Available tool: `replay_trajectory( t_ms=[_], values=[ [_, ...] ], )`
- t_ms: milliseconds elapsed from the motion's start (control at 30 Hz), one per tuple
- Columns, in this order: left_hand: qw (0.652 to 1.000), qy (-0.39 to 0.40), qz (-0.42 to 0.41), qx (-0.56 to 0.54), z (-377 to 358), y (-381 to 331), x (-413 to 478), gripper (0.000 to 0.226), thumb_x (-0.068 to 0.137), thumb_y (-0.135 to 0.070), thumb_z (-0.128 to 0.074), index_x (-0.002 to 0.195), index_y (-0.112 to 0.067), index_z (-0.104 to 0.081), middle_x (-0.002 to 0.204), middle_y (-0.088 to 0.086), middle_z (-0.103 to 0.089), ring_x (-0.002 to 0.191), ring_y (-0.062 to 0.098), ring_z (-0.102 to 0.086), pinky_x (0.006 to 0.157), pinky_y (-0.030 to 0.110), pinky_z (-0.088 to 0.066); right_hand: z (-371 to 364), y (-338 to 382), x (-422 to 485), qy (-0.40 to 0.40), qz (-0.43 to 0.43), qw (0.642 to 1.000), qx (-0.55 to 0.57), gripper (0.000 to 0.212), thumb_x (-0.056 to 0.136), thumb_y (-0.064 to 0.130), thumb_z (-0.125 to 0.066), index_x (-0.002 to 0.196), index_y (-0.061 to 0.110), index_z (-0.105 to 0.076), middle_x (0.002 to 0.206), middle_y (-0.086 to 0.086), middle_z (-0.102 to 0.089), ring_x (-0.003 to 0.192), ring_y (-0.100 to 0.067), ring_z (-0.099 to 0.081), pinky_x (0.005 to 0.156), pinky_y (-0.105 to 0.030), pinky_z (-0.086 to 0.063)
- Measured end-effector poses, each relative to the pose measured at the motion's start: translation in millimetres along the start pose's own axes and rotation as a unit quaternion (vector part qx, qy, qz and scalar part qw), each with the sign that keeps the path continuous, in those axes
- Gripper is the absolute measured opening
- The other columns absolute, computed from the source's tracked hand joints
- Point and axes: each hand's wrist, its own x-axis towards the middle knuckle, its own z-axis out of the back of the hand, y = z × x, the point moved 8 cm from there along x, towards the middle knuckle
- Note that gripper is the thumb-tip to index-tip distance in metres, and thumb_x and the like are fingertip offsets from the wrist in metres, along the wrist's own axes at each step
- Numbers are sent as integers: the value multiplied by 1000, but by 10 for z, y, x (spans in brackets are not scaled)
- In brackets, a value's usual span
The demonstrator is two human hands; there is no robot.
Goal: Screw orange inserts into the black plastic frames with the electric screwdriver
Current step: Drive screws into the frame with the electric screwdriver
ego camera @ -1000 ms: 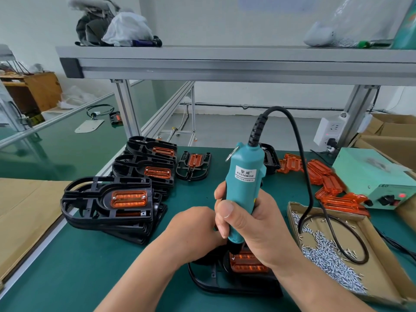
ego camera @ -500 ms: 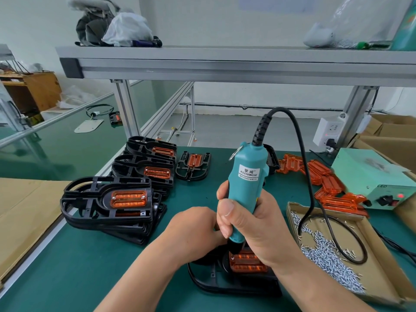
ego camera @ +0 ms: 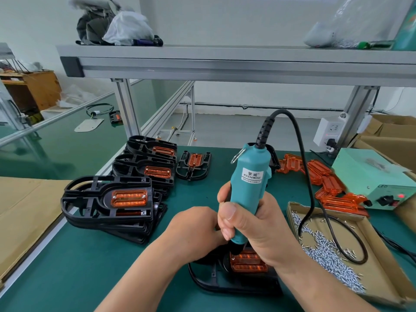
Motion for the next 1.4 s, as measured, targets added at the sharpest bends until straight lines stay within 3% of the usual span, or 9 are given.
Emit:
replay_trajectory(
  t_ms=[100,200,300,433,567,867,1200,1400],
  values=[
    [1000,11,9,-5,-2,4,-8,64,59,-63,-11,82,-19,-52,70,-3,-56,58,12,-47,52,30,-35,28,-19,-16,-6,3,1000,3,34,94,46,-81,109,19,-66,65,-10,-56,60,-28,-51,63,-41,-46],
    [1000,-5,22,-11,55,11,-43,41,86,-56,-39,84,-19,-55,75,-1,-64,64,15,-57,58,33,-47,70,-34,-24,-15,7,1000,2,36,95,47,-80,111,18,-65,66,-11,-57,60,-29,-52,65,-41,-46],
    [999,0,13,-46,105,-9,-114,46,78,-62,-43,87,-18,-58,81,2,-69,74,19,-63,69,37,-54,91,-30,-20,-18,13,1000,11,33,96,45,-79,112,19,-65,68,-11,-57,60,-29,-52,65,-41,-47],
    [996,32,8,-87,117,-25,-169,45,73,-64,-57,88,-22,-60,84,6,-68,76,23,-63,70,41,-55,95,0,-10,-15,21,1000,17,29,99,41,-77,112,18,-65,68,-9,-57,61,-28,-54,66,-37,-49],
    [998,3,32,-63,101,-36,-132,45,73,-55,-54,87,-13,-56,81,9,-67,67,26,-59,60,40,-51,61,52,-14,-14,33,999,20,29,99,42,-76,110,17,-65,68,-10,-57,60,-27,-53,64,-36,-49],
    [999,-17,27,11,23,-75,-70,33,76,-48,-44,82,-17,-53,72,1,-62,59,19,-56,48,31,-37,7,140,-39,-10,46,999,-17,35,96,51,-76,105,18,-68,67,-10,-59,59,-29,-54,61,-43,-46],
    [999,-32,9,40,67,-175,-110,33,83,-46,-48,79,-15,-56,73,1,-61,63,22,-59,50,32,-37,42,211,-29,-32,53,998,-15,30,98,46,-74,101,18,-67,65,-12,-59,58,-31,-55,61,-40,-49],
    [999,-37,21,34,111,-182,-136,37,86,-48,-58,79,-12,-57,78,5,-62,68,26,-60,57,34,-44,89,243,-24,-103,58,992,-37,46,93,54,-76,89,11,-61,62,-12,-55,56,-32,-51,60,-41,-48]
  ],
)
